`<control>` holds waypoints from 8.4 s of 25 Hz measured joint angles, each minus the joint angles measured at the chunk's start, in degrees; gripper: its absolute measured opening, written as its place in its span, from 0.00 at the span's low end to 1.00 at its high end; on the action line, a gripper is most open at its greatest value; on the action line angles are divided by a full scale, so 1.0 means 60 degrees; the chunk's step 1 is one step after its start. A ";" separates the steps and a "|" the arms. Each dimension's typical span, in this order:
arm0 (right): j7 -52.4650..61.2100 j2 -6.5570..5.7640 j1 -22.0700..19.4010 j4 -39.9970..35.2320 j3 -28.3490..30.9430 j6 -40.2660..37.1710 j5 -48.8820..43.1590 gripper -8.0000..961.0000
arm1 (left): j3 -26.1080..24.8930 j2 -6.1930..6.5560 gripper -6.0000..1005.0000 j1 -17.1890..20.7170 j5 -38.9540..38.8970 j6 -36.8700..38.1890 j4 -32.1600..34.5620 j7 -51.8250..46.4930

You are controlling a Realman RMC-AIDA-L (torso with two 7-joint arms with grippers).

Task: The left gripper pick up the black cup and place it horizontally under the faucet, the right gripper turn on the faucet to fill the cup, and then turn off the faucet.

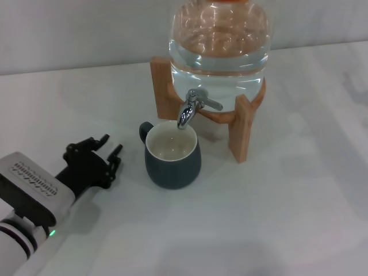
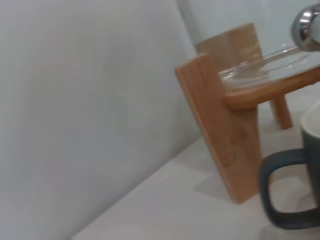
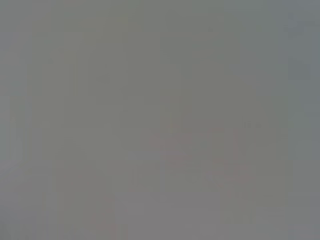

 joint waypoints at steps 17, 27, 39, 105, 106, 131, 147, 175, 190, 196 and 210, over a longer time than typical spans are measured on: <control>0.0000 -0.0015 -0.0060 -0.0030 -0.0003 -0.0016 -0.0006 0.89 | -0.3680 0.0055 0.53 0.0125 -0.0061 0.0133 -0.0168 0.0614; 0.0000 -0.0022 -0.0059 -0.0031 -0.0003 -0.0030 -0.0006 0.89 | -0.4959 0.0068 0.81 0.0281 -0.0285 0.1038 -0.0112 0.0662; 0.0037 -0.0014 -0.0082 0.0029 -0.0002 0.0123 -0.0006 0.89 | -0.6237 0.0055 0.86 0.0676 -0.0307 0.2887 -0.0174 0.0602; 0.1786 0.0146 0.0769 0.1713 -0.6459 0.3434 -0.1512 0.89 | -0.5521 -0.0002 0.86 0.1124 -0.0411 0.2011 -0.0434 0.0703; 0.1798 0.0147 0.0807 0.1733 -0.6460 0.3432 -0.1520 0.89 | -0.5504 -0.0001 0.86 0.1112 -0.0410 0.1982 -0.0434 0.0704; 0.2539 0.0126 0.0904 0.1681 -0.6534 0.3237 -0.1817 0.89 | -0.5449 0.0028 0.86 0.0901 -0.0412 0.1653 -0.0434 0.0703; 0.2520 0.0147 0.1026 0.1693 -0.6550 0.3600 -0.2361 0.89 | -0.5338 0.0026 0.86 0.0814 -0.0411 0.1618 -0.0529 0.0703; 0.2430 0.0125 0.1014 0.1556 -0.6309 0.3435 -0.2470 0.89 | -0.5338 0.0013 0.86 0.0814 -0.0411 0.1485 -0.0551 0.0703; 0.1905 0.0048 0.0243 0.0644 -0.6051 0.2662 -0.2076 0.89 | -0.5339 0.0029 0.86 0.0747 -0.0411 0.1200 -0.0567 0.0703; 0.2213 0.0000 -0.0425 -0.0336 -0.5700 0.2898 -0.1857 0.88 | -0.5339 0.0037 0.86 0.0711 -0.0385 0.1100 -0.0621 0.0703; 0.2744 0.0034 -0.0861 -0.0444 -0.6453 0.4734 -0.1754 0.86 | -0.5338 0.0028 0.86 0.0547 -0.0407 0.0604 -0.0689 0.0703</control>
